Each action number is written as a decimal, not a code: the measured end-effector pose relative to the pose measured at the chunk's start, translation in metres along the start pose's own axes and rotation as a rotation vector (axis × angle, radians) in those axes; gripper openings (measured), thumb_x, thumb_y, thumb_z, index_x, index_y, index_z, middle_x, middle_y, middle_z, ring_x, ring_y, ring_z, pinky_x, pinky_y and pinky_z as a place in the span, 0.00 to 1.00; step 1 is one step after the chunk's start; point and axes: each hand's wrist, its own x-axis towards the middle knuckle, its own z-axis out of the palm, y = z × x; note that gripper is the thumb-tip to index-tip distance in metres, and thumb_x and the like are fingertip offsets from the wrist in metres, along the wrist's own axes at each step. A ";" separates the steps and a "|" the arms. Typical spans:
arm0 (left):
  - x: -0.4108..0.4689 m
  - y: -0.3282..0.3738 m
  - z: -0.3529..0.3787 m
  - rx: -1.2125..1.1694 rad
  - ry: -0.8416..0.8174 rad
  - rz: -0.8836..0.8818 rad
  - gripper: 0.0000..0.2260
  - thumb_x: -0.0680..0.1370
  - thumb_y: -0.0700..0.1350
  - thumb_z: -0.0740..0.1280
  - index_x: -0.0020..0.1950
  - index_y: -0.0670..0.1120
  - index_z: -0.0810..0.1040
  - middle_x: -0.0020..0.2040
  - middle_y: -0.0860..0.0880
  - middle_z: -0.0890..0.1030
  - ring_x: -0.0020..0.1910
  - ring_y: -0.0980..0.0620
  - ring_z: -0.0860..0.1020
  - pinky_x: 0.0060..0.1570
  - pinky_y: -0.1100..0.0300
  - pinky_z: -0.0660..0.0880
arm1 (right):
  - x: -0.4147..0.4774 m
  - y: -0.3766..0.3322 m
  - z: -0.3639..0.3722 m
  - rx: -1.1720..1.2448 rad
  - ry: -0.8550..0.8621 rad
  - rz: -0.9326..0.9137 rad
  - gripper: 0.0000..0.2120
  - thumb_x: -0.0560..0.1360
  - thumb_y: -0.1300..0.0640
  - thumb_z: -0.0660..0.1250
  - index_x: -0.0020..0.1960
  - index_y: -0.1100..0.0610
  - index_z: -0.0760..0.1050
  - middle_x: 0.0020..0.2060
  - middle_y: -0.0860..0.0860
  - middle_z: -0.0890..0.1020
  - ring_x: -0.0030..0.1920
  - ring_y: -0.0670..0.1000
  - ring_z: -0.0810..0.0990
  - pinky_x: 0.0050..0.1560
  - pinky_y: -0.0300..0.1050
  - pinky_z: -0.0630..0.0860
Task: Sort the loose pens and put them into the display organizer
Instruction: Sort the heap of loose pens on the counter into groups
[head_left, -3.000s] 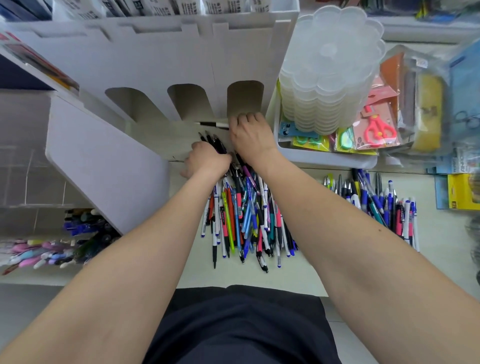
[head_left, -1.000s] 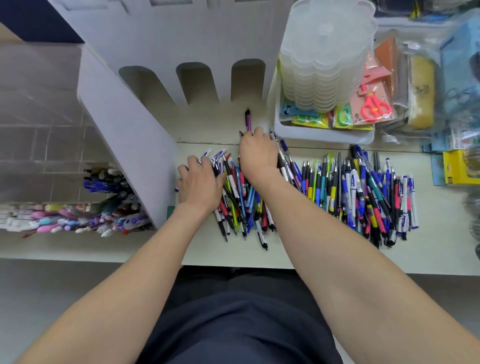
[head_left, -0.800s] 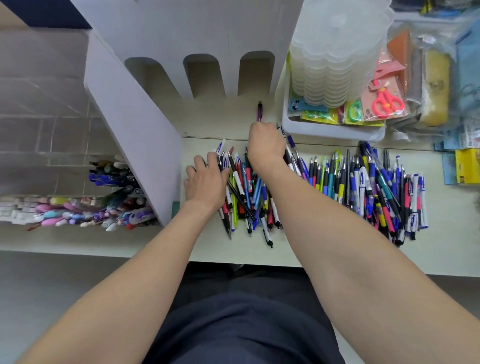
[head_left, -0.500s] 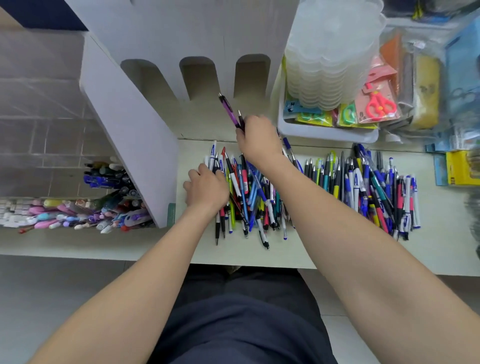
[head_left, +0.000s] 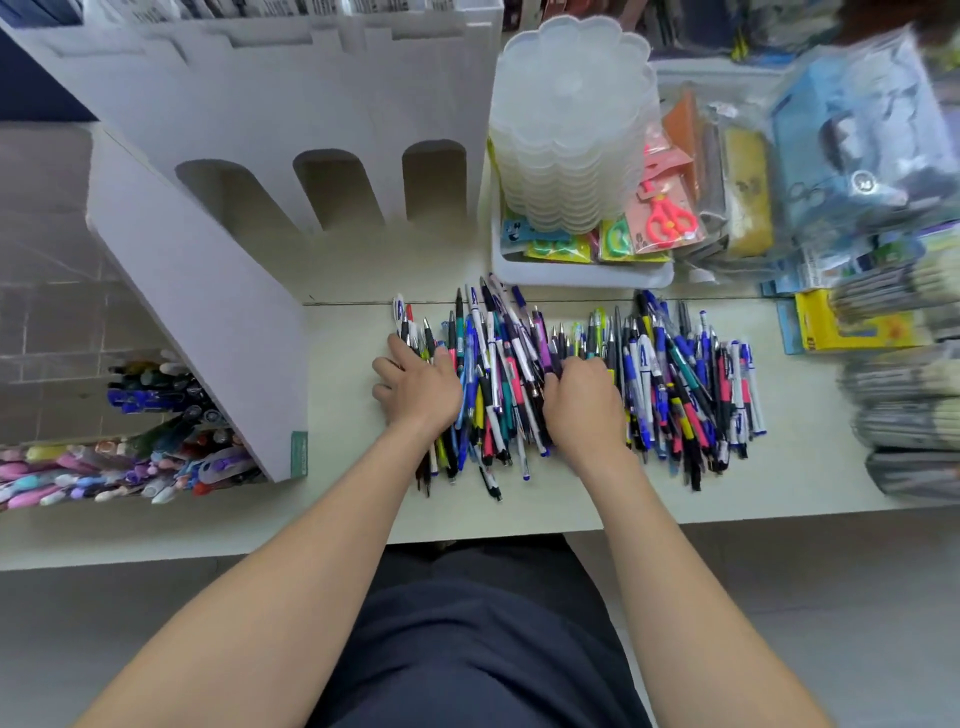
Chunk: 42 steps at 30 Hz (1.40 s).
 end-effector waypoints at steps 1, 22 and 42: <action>-0.001 0.003 0.002 0.001 -0.011 0.020 0.32 0.88 0.58 0.51 0.86 0.46 0.42 0.79 0.38 0.55 0.72 0.31 0.62 0.75 0.41 0.60 | 0.001 0.003 0.001 -0.012 -0.039 -0.026 0.11 0.85 0.56 0.63 0.46 0.60 0.75 0.47 0.57 0.79 0.42 0.56 0.77 0.39 0.48 0.69; -0.004 -0.002 -0.027 0.115 -0.068 -0.002 0.27 0.78 0.39 0.60 0.78 0.43 0.61 0.73 0.42 0.60 0.69 0.34 0.62 0.64 0.44 0.71 | -0.013 -0.015 0.042 -0.025 0.018 -0.296 0.41 0.83 0.37 0.59 0.86 0.57 0.46 0.84 0.63 0.51 0.83 0.64 0.52 0.81 0.60 0.57; -0.014 -0.012 -0.036 0.177 -0.148 0.097 0.25 0.80 0.38 0.60 0.78 0.42 0.61 0.72 0.40 0.62 0.71 0.34 0.64 0.66 0.43 0.69 | -0.037 -0.025 0.032 -0.141 -0.102 -0.069 0.22 0.81 0.44 0.69 0.33 0.54 0.70 0.26 0.49 0.72 0.26 0.50 0.70 0.27 0.41 0.64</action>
